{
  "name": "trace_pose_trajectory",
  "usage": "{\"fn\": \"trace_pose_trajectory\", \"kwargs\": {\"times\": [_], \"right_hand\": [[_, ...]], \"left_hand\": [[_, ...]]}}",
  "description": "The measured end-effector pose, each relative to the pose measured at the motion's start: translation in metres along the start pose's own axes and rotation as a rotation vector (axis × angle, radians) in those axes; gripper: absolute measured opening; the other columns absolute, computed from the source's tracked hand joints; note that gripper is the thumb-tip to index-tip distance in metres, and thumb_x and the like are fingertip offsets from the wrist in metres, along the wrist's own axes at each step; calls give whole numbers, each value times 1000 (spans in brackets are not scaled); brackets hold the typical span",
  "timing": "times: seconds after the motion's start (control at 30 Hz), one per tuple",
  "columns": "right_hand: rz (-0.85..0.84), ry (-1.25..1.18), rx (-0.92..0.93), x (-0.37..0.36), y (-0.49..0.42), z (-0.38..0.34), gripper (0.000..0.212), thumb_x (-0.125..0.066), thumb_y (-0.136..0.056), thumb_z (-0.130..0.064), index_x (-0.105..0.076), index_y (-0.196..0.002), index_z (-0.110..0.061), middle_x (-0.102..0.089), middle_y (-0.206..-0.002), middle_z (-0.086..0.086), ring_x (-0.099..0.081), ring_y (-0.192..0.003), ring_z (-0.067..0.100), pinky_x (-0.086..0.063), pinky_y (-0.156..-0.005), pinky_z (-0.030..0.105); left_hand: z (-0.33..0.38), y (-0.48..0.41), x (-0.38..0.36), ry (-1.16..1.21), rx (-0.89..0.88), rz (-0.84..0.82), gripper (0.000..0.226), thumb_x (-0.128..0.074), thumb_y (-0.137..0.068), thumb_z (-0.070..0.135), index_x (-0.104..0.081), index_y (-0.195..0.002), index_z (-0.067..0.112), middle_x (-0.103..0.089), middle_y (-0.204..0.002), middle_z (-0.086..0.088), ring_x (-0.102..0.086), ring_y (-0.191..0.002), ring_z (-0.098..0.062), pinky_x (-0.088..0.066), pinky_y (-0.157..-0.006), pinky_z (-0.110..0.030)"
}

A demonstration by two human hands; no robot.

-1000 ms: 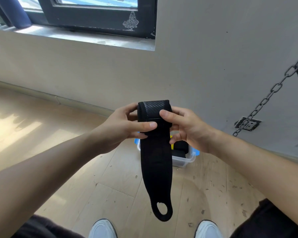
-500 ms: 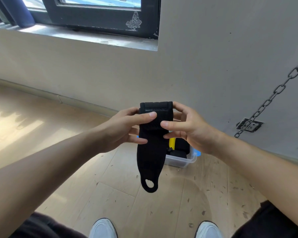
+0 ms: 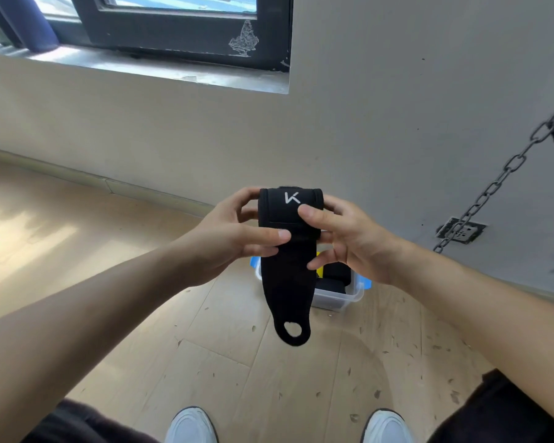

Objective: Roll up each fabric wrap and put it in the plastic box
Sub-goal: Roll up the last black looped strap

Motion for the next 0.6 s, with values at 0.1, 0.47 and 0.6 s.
{"fn": "trace_pose_trajectory", "kwargs": {"times": [0.1,0.47,0.6], "right_hand": [[17,-15,47,2,-1,2,49,-72,-90,-29,-57,-134,-17,-69,-125,15,-71,-107,29,-59,-62,32],[40,-3,122,2,-5,9,61,-78,-76,-13,-55,-133,-16,-66,-125,4,-71,-109,27,-62,-79,40],[-2,10,42,2,-5,6,56,-76,-83,-29,-56,-135,-23,-65,-129,9,-70,-110,30,-60,-76,41]], "left_hand": [[2,2,0,-36,48,-51,66,-81,-78,15,-57,-138,26,-68,-131,-9,-72,-113,-27,-60,-81,-35],[4,4,1,-70,147,-4,49,-76,-87,41,-64,-132,24,-68,-128,-10,-70,-94,-32,-59,-72,-31],[2,1,4,-16,95,11,56,-76,-83,31,-60,-135,22,-69,-130,-13,-71,-102,-34,-60,-77,-32]]}}
Point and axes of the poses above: each hand's wrist, its own y-axis away from the middle knuckle, its own x-axis out of the back of the hand, z = x × y, the point moved 1 cm from there along -y, towards the middle knuckle
